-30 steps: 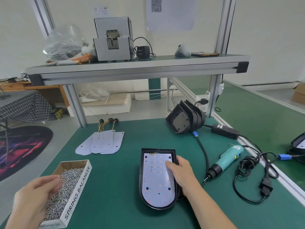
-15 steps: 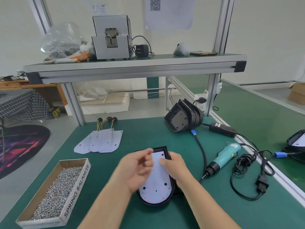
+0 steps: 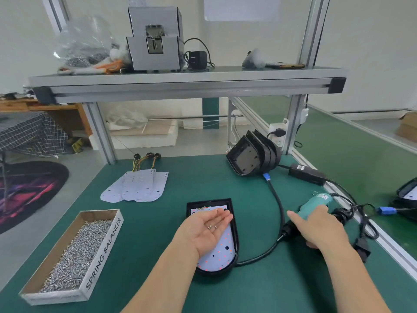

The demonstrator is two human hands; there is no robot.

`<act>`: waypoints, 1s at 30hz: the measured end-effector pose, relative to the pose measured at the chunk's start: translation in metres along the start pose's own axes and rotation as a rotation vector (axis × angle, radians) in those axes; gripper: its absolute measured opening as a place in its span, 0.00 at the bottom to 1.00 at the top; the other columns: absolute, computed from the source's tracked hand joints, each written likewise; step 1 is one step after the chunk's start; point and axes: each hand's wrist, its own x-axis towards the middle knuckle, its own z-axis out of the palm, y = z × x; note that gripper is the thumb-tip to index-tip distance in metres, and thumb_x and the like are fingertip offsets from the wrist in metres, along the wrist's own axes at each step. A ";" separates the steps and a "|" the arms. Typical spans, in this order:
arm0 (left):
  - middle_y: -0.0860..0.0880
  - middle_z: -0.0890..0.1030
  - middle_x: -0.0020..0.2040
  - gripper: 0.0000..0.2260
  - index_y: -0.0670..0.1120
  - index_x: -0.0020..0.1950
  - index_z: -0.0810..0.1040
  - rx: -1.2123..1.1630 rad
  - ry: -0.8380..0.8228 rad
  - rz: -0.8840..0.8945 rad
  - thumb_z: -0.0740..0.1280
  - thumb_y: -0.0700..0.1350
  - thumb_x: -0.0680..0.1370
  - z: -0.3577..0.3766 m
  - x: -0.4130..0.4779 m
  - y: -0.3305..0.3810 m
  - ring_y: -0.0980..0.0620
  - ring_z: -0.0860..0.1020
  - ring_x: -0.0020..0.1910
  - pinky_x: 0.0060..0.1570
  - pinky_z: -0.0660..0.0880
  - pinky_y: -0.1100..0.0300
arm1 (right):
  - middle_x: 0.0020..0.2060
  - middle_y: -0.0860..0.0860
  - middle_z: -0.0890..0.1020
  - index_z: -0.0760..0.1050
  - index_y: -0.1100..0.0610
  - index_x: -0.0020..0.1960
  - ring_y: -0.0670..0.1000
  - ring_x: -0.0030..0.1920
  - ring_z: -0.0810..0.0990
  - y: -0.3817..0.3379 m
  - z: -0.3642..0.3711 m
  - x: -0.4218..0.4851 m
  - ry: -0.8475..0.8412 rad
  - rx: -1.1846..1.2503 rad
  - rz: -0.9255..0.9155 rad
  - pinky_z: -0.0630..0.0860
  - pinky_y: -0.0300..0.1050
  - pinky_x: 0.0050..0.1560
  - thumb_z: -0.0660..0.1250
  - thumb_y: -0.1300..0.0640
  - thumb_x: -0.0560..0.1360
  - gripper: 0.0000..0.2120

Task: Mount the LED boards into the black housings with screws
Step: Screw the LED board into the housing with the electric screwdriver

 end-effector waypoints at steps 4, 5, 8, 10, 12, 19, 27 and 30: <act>0.30 0.83 0.48 0.06 0.27 0.51 0.78 0.001 0.016 0.013 0.64 0.29 0.79 -0.002 0.002 0.001 0.35 0.85 0.44 0.40 0.84 0.47 | 0.57 0.62 0.78 0.50 0.60 0.77 0.65 0.59 0.77 -0.012 0.008 0.009 0.095 0.238 0.042 0.73 0.54 0.57 0.72 0.44 0.72 0.46; 0.30 0.83 0.48 0.06 0.27 0.51 0.78 0.006 0.016 0.014 0.64 0.29 0.78 -0.003 0.001 0.000 0.35 0.85 0.43 0.39 0.84 0.48 | 0.56 0.62 0.78 0.53 0.61 0.75 0.65 0.58 0.77 -0.013 0.010 0.010 0.113 0.328 0.090 0.73 0.54 0.56 0.73 0.47 0.71 0.43; 0.30 0.83 0.47 0.05 0.28 0.48 0.79 0.033 0.006 0.016 0.64 0.29 0.78 -0.004 0.000 0.001 0.35 0.85 0.42 0.37 0.84 0.49 | 0.48 0.58 0.76 0.67 0.61 0.63 0.59 0.45 0.77 -0.014 0.016 0.005 0.030 0.870 0.182 0.76 0.48 0.43 0.72 0.53 0.72 0.25; 0.31 0.83 0.45 0.06 0.28 0.46 0.79 0.047 0.007 0.016 0.63 0.29 0.78 -0.005 0.002 0.001 0.35 0.85 0.41 0.36 0.84 0.50 | 0.36 0.54 0.72 0.70 0.59 0.45 0.52 0.31 0.72 -0.018 0.013 0.000 -0.133 1.399 0.176 0.68 0.38 0.25 0.66 0.61 0.74 0.04; 0.32 0.83 0.44 0.07 0.29 0.44 0.80 0.065 0.011 0.017 0.63 0.30 0.78 -0.005 0.002 0.000 0.35 0.85 0.40 0.36 0.84 0.51 | 0.32 0.52 0.70 0.67 0.56 0.40 0.48 0.26 0.71 -0.027 0.009 -0.010 -0.271 1.718 0.135 0.62 0.33 0.20 0.61 0.65 0.74 0.07; 0.38 0.84 0.39 0.09 0.31 0.40 0.84 0.129 0.008 0.012 0.67 0.32 0.77 -0.008 0.007 -0.002 0.43 0.85 0.35 0.30 0.81 0.60 | 0.36 0.51 0.79 0.76 0.54 0.58 0.47 0.28 0.70 -0.082 0.002 -0.041 -0.423 1.997 -0.394 0.66 0.37 0.28 0.68 0.48 0.75 0.15; 0.38 0.84 0.39 0.10 0.32 0.41 0.85 0.134 -0.029 0.042 0.65 0.29 0.78 -0.010 0.007 -0.004 0.44 0.85 0.35 0.31 0.81 0.60 | 0.30 0.48 0.76 0.81 0.55 0.51 0.46 0.28 0.70 -0.135 0.001 -0.034 -0.167 1.930 -0.350 0.70 0.36 0.31 0.73 0.59 0.74 0.06; 0.37 0.84 0.40 0.06 0.31 0.47 0.82 0.124 -0.027 0.043 0.65 0.29 0.77 -0.010 0.008 -0.005 0.43 0.85 0.36 0.31 0.81 0.59 | 0.30 0.48 0.75 0.80 0.49 0.44 0.47 0.28 0.71 -0.146 0.003 -0.038 -0.018 1.843 -0.409 0.72 0.36 0.32 0.75 0.57 0.71 0.05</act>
